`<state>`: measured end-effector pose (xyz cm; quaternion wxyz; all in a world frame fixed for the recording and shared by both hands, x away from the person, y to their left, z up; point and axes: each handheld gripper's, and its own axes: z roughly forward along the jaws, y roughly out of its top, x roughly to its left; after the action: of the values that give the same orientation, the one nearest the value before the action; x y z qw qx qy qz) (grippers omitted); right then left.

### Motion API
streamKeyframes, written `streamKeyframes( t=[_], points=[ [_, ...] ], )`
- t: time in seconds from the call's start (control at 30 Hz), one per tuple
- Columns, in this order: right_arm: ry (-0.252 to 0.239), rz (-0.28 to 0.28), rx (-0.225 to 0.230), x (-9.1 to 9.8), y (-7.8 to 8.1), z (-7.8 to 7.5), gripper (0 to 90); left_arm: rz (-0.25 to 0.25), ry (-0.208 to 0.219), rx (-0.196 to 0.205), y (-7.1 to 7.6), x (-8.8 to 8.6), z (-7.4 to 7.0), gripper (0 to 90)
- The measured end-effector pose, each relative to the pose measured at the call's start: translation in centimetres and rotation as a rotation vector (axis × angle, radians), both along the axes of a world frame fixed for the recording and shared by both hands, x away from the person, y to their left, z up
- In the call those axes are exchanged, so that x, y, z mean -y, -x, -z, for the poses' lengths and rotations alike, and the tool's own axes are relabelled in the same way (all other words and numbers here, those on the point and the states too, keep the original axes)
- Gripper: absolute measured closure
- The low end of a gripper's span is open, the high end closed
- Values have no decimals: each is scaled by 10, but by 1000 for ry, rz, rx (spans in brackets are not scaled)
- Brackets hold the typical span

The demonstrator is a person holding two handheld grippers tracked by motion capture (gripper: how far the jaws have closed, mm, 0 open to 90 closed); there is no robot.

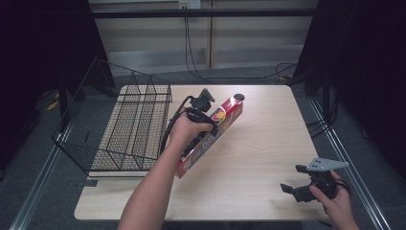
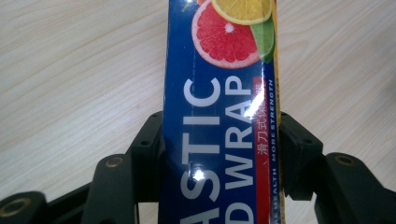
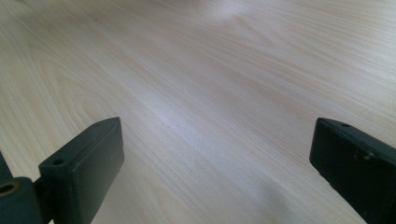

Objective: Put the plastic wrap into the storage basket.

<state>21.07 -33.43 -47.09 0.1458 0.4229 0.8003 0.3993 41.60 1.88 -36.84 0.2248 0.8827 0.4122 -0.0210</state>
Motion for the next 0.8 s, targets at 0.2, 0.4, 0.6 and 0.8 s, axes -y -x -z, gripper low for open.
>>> streamKeyframes(
  t=[0.2,0.4,0.6,0.8],
  points=[
    [-2,-2,0,-1,0,0,28,-33,-12,-1,-4,-7,-8,444],
    [0,-2,3,0,-1,0,28,-58,-13,0,-7,-15,-15,444],
    [-1,-1,6,1,-1,0,28,-76,-10,4,-9,-23,-20,444],
    [-1,2,8,0,0,0,28,-101,-23,13,-11,-34,-31,444]
  ],
)
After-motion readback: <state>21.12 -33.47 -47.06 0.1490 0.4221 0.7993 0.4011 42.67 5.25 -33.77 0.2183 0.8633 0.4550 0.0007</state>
